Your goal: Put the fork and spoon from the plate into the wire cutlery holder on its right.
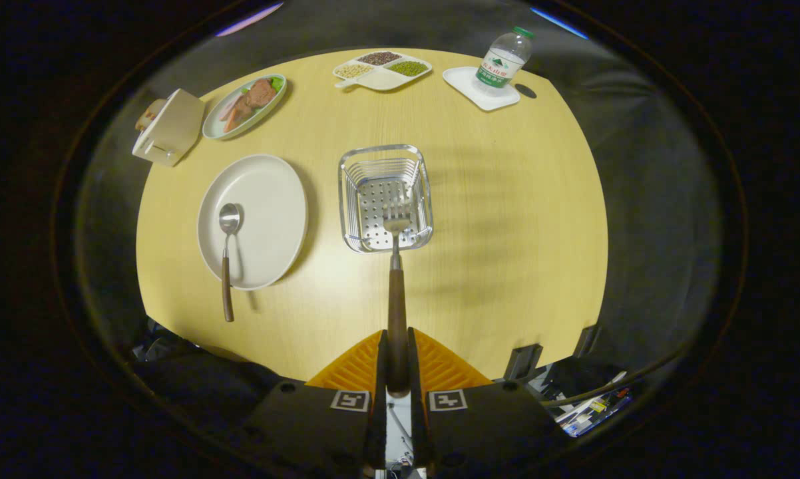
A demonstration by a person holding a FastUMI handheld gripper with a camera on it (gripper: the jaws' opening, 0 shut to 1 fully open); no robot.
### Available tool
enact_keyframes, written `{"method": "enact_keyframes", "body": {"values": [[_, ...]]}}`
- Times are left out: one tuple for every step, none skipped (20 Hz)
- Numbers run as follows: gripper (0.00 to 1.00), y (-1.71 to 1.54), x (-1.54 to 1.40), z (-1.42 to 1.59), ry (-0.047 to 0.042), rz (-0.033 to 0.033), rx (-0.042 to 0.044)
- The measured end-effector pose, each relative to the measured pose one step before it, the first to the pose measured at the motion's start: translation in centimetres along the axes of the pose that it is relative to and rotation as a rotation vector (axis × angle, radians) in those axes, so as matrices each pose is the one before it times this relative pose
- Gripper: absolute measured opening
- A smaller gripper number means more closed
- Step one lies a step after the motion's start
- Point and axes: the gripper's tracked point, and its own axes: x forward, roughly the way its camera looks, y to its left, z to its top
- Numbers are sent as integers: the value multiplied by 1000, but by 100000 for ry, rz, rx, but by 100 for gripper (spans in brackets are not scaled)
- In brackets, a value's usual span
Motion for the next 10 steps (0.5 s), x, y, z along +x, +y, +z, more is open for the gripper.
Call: {"method": "enact_keyframes", "body": {"values": [[19,-120,17,196,-446,540,367],[21,-53,-356,-133,-429,190,425],[23,-205,-86,64,-393,-224,-68],[25,-132,-252,-91,-350,-212,-430],[32,-190,-177,97,-748,-261,-64],[37,43,-503,-1,-653,653,336],[41,35,-338,190,-787,959,687],[46,-100,-304,23,-865,268,288],[51,163,-529,151,-1244,1032,608],[56,102,-327,104,-1133,176,187]]}}
